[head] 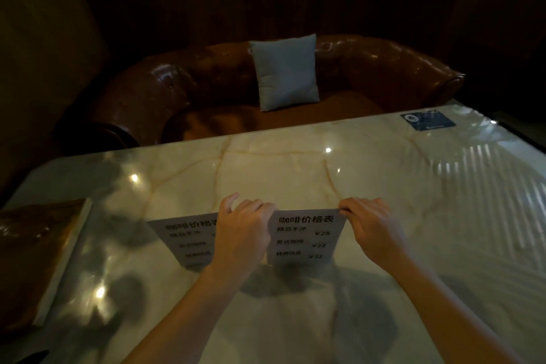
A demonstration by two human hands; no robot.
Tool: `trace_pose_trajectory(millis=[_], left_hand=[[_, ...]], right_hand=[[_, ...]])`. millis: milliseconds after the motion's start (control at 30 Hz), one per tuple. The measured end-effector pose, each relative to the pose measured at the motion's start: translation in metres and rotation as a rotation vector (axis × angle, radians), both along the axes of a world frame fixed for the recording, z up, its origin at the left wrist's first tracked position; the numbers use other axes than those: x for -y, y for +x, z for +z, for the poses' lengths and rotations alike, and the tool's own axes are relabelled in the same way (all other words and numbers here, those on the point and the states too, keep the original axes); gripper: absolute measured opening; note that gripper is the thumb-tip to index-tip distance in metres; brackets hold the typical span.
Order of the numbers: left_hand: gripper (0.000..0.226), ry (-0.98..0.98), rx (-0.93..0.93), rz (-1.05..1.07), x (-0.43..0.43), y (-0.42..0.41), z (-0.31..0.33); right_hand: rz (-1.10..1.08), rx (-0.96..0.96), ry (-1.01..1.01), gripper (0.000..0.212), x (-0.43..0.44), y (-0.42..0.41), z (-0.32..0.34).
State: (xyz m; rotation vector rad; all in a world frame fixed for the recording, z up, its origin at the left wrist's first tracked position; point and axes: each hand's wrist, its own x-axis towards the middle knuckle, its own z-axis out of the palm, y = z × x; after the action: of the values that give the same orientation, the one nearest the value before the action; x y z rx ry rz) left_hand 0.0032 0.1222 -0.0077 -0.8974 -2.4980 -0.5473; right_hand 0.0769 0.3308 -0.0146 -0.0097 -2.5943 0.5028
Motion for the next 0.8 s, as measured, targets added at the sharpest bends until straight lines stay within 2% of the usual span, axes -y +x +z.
trace_pose_trajectory(millis=[333, 633, 800], left_hand=[[0.034, -0.014, 0.070, -0.056, 0.011, 0.004, -0.006], [0.012, -0.062, 0.154, -0.137, 0.015, 0.000, 0.006], [0.008, 0.014, 0.144, -0.129, 0.031, -0.006, 0.016]], right_hand=[[0.032, 0.028, -0.002, 0.012, 0.007, 0.011, -0.001], [0.071, 0.173, 0.009, 0.007, 0.001, 0.007, 0.011], [0.060, 0.114, 0.037, 0.017, 0.014, 0.000, 0.030]])
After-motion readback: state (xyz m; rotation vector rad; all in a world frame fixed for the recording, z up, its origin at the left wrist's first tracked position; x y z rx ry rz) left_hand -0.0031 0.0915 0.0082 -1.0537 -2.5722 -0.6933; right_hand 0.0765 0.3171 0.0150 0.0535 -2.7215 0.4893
